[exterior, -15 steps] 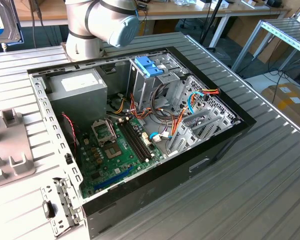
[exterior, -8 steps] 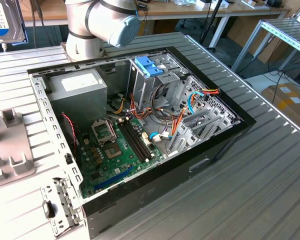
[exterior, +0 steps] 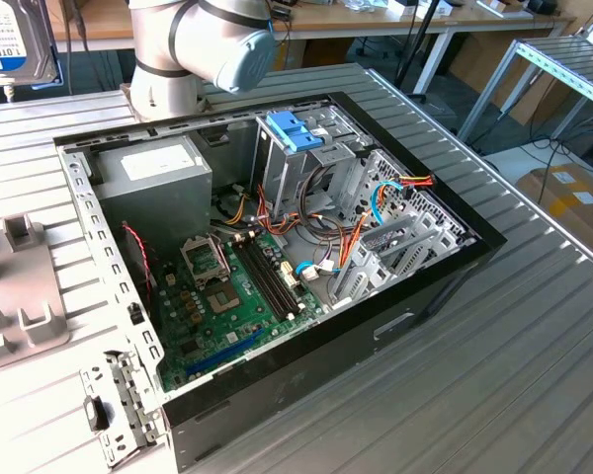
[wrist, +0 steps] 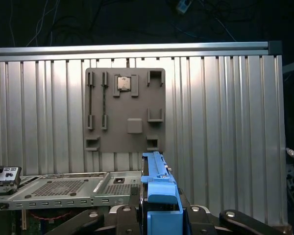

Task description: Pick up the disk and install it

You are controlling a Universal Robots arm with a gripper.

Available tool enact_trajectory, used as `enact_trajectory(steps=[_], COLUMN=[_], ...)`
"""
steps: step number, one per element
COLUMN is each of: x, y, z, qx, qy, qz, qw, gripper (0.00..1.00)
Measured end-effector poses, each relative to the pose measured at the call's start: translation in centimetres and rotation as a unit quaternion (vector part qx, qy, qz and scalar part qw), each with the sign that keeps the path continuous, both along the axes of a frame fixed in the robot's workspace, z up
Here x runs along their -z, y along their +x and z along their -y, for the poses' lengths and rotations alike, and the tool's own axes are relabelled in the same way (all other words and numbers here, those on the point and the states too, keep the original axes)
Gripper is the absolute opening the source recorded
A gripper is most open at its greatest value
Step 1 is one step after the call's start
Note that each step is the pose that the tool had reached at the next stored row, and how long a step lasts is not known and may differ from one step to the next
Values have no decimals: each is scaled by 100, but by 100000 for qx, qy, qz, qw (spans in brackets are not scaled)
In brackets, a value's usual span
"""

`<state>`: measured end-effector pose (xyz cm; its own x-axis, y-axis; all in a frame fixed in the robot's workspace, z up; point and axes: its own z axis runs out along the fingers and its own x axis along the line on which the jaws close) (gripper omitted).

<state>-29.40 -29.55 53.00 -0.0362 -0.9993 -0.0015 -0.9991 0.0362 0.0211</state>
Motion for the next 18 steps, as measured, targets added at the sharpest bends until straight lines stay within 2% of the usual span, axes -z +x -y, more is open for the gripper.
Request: enact_trajectory(steps=[18], x=[12], y=[157], z=[1], qx=[2], qy=[-4], qz=[-4], qw=[100000], gripper=[37])
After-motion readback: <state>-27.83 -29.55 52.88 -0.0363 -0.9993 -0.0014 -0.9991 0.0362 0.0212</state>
